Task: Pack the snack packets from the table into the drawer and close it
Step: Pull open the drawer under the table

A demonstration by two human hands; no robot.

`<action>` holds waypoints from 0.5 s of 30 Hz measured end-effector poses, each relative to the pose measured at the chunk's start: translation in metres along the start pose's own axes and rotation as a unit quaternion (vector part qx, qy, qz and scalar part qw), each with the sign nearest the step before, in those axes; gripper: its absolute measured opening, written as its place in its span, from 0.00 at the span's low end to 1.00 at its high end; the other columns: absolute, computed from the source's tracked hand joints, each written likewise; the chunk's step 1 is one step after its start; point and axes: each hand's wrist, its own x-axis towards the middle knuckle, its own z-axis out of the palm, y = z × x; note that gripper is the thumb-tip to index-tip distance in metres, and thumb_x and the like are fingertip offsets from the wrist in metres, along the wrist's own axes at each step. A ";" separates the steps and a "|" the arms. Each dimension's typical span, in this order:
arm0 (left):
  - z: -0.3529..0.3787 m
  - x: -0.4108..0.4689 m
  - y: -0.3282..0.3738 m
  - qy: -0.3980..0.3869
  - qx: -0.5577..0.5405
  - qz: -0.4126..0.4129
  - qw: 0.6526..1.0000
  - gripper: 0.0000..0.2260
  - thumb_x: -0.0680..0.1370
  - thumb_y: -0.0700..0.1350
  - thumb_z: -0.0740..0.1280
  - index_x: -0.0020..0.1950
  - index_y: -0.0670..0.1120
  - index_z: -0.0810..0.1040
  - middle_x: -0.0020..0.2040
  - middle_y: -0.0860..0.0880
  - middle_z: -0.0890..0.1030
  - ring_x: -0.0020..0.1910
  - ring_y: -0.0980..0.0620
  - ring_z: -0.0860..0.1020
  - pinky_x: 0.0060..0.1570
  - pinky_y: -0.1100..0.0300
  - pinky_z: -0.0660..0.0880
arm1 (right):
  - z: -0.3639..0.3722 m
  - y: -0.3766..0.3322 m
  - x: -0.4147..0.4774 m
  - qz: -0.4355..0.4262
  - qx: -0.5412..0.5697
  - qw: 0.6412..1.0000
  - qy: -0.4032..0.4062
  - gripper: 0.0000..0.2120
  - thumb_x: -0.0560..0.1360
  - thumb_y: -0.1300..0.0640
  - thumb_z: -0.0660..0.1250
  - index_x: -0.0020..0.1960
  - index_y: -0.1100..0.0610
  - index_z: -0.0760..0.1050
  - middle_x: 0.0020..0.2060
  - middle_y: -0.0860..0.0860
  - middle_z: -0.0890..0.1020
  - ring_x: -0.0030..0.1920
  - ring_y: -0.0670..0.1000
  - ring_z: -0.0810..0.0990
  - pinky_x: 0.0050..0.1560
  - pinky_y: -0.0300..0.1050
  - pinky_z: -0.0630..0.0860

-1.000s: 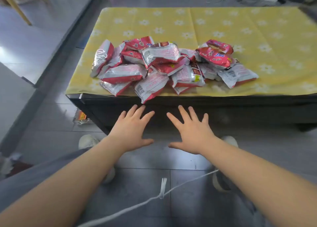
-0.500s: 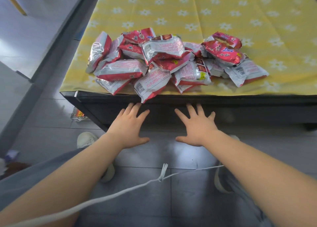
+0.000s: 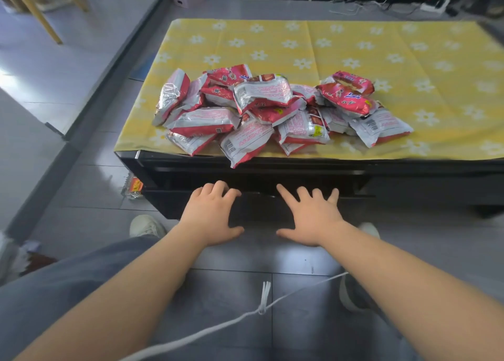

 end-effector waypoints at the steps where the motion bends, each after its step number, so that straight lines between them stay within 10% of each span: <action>1: 0.002 -0.005 -0.001 0.009 0.002 -0.001 1.000 0.42 0.70 0.72 0.67 0.80 0.56 0.64 0.73 0.49 0.71 0.71 0.43 0.71 0.74 0.45 0.66 | 0.003 -0.002 -0.005 0.003 0.001 1.000 0.007 0.53 0.70 0.20 0.56 0.82 0.39 0.31 0.77 0.56 0.64 0.74 0.65 0.67 0.71 0.81 0.52; 15: -0.016 -0.048 0.003 0.015 -0.036 -0.022 0.999 0.38 0.79 0.61 0.66 0.85 0.57 0.51 0.84 0.45 0.59 0.84 0.41 0.55 0.80 0.36 0.53 | 0.009 -0.041 -0.043 -0.086 0.066 0.992 -0.067 0.52 0.74 0.28 0.65 0.81 0.36 0.31 0.85 0.51 0.42 0.84 0.62 0.41 0.73 0.81 0.46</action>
